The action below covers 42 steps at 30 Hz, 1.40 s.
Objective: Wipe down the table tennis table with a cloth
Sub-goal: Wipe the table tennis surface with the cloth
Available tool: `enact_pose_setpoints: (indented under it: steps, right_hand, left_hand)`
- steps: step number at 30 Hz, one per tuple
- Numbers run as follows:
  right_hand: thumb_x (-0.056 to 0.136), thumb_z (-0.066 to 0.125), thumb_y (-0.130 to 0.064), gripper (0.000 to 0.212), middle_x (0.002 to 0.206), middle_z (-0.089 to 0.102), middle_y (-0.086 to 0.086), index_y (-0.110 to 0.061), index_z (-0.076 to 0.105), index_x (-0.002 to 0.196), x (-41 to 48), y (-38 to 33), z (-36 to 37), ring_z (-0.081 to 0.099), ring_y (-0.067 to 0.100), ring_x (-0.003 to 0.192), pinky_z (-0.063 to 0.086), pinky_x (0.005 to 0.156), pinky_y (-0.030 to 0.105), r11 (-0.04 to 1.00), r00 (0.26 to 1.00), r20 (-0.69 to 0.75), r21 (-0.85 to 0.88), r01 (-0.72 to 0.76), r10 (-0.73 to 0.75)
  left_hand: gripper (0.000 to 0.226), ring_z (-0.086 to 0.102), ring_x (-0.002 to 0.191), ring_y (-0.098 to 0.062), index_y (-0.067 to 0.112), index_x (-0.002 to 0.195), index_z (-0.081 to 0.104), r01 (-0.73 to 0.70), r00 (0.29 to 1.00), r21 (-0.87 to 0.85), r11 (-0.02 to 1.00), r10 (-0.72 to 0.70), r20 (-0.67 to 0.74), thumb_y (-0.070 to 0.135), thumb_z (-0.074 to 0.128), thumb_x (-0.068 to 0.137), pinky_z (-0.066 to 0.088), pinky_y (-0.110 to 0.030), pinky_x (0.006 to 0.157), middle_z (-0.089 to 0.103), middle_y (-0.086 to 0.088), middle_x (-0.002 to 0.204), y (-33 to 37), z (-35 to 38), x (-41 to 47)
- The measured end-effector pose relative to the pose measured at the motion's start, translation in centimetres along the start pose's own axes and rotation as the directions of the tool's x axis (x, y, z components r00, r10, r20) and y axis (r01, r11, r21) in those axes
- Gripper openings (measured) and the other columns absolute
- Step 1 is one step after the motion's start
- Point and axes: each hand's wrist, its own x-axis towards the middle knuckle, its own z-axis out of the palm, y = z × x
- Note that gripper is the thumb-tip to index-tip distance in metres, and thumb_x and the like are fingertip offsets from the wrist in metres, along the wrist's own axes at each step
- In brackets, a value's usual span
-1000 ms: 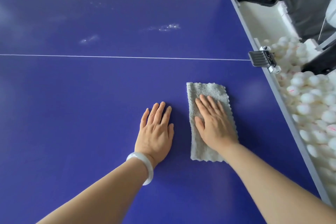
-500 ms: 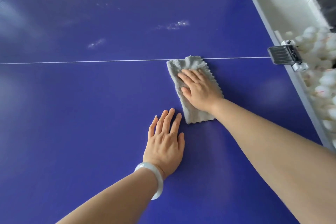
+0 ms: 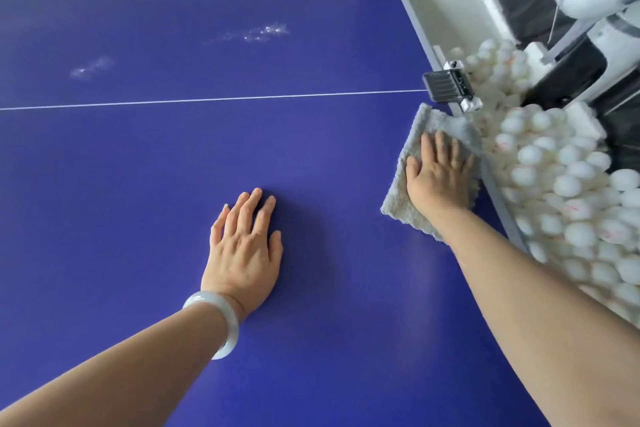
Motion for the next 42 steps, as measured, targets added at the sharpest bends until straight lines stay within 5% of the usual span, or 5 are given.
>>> enact_pose_setpoints:
  steps: [11,16,23,30,42]
  right_hand:
    - [0.103,0.014,-0.048,0.058,0.167,0.002,-0.005,-0.032,0.010,0.158,-5.4,1.4,-1.1,-0.003,0.033,0.153,0.005,0.116,0.069,0.991,0.991,0.071,0.067,-0.118,0.113]
    - [0.101,0.016,-0.049,0.061,0.165,0.017,-0.002,-0.026,0.023,0.157,-14.8,4.5,0.2,0.016,0.034,0.152,0.014,0.119,0.062,0.957,0.959,0.050,-0.068,0.283,-0.280]
    - [0.101,0.017,-0.046,0.065,0.165,0.013,0.015,-0.016,0.015,0.159,-17.5,4.6,-0.6,0.011,0.041,0.151,0.009,0.121,0.056,0.975,0.981,0.026,-0.116,-0.190,0.194]
    - [0.102,0.018,-0.050,0.063,0.166,0.014,0.002,-0.022,0.021,0.158,-24.4,3.0,0.1,0.006,0.026,0.154,0.007,0.125,0.045,0.929,0.929,0.052,-0.035,0.369,-0.367]
    - [0.104,0.026,-0.041,0.060,0.166,0.011,0.008,-0.019,0.018,0.158,-21.7,2.3,-0.5,0.006,0.028,0.154,0.006,0.125,0.044,0.999,0.999,0.027,-0.015,0.036,-0.036]
  left_hand:
    - [0.050,0.020,0.148,-0.023,0.015,0.149,0.038,0.009,1.000,-0.031,0.999,-0.010,-0.017,0.030,0.037,0.101,0.007,-0.040,0.122,0.030,-0.005,0.158,0.0,0.3,-0.1]
    - [0.051,0.018,0.148,-0.023,0.016,0.149,0.036,0.013,1.000,-0.039,0.999,-0.014,-0.014,0.029,0.041,0.100,0.006,-0.039,0.122,0.029,-0.005,0.159,-0.1,0.2,-0.1]
    - [0.051,0.017,0.148,-0.024,0.014,0.150,0.035,0.004,1.000,-0.039,0.999,-0.005,-0.023,0.029,0.039,0.101,0.005,-0.041,0.122,0.027,-0.007,0.159,0.0,0.3,0.1]
    - [0.041,0.023,0.147,-0.029,0.008,0.143,0.048,-0.076,0.996,-0.157,0.985,0.067,-0.062,0.016,0.042,0.103,0.009,-0.040,0.122,0.036,-0.011,0.155,-1.0,0.3,-0.4]
    - [0.059,0.016,0.150,-0.022,0.010,0.154,0.027,-0.295,0.952,0.066,0.953,0.287,0.106,0.036,0.023,0.100,0.012,-0.042,0.121,0.022,-0.007,0.161,-2.5,-0.8,-18.8]
